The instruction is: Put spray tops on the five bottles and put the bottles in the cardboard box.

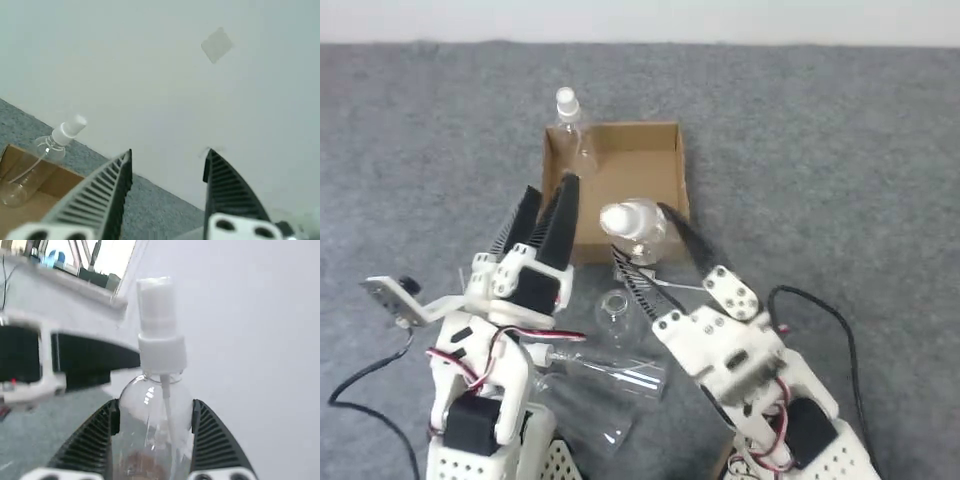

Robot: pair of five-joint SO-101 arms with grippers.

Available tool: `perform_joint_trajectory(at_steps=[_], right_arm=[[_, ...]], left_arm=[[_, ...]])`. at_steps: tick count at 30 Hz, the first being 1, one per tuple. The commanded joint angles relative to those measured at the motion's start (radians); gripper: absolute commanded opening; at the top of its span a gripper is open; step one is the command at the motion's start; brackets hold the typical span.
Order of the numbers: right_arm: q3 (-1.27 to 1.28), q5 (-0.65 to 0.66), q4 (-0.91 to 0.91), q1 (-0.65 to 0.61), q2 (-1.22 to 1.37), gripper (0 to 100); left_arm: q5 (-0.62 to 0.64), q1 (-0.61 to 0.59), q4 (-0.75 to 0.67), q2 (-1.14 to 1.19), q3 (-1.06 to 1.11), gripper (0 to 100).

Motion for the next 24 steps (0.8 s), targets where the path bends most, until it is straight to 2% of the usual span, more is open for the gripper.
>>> perform_joint_trajectory(at_steps=[1,16,24], right_arm=[[-0.014,0.012,0.002,-0.012,0.008,1.3],[0.017,0.012,-0.001,-0.012,0.17,1.3],[0.028,0.012,0.004,-0.012,0.191,1.3]], left_arm=[[-0.077,0.071,-0.003,-0.015,0.012,22],[-0.074,0.098,0.003,-0.017,0.016,22],[-0.16,0.209,0.003,-0.017,0.07,22]])
